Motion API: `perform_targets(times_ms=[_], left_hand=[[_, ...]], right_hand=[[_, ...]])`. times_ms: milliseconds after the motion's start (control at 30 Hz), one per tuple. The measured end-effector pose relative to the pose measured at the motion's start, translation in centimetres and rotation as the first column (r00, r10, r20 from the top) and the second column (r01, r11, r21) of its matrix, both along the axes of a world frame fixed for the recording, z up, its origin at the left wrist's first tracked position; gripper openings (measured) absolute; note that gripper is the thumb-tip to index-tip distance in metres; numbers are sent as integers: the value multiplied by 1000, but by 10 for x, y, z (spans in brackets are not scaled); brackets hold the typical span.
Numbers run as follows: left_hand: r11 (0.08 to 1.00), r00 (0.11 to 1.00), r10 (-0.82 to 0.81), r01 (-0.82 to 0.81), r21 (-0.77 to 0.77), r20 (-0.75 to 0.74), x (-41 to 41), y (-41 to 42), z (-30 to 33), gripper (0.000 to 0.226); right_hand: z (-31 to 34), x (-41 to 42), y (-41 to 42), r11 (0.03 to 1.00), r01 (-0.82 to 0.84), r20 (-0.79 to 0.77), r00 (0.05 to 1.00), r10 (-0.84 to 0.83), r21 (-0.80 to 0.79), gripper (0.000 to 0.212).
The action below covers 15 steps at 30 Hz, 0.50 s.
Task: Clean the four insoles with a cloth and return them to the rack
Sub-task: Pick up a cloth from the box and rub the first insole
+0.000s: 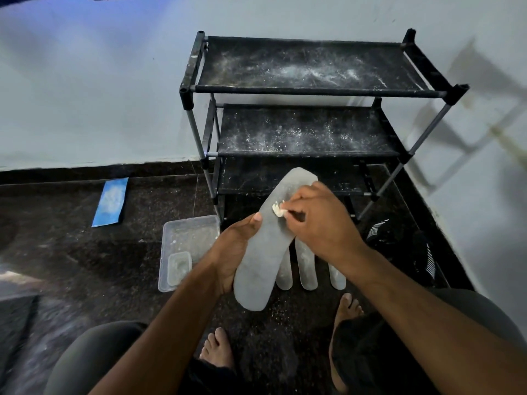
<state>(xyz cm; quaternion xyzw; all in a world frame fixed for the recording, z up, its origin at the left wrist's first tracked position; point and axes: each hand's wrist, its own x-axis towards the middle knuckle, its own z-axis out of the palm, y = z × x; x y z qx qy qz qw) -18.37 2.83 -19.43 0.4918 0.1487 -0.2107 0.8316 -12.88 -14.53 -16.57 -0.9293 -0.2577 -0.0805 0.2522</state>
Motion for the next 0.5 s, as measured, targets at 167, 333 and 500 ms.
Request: perform_targets(times_ms=[167,333,500], left_hand=[[1000,1000,21,-21,-9,-14,0,-5,4,34],[998,999,-18,15,59,46,-1,-1,1,35],[995,995,-24,14,98,96,-2,-5,4,32]], right_hand=[[-7,-19,16,969,-247,-179,952,248,29,18],[-2,5,2,989,83,-27,996,-80,123,20],[-4,-8,13,985,-174,-145,975,169,-21,19]])
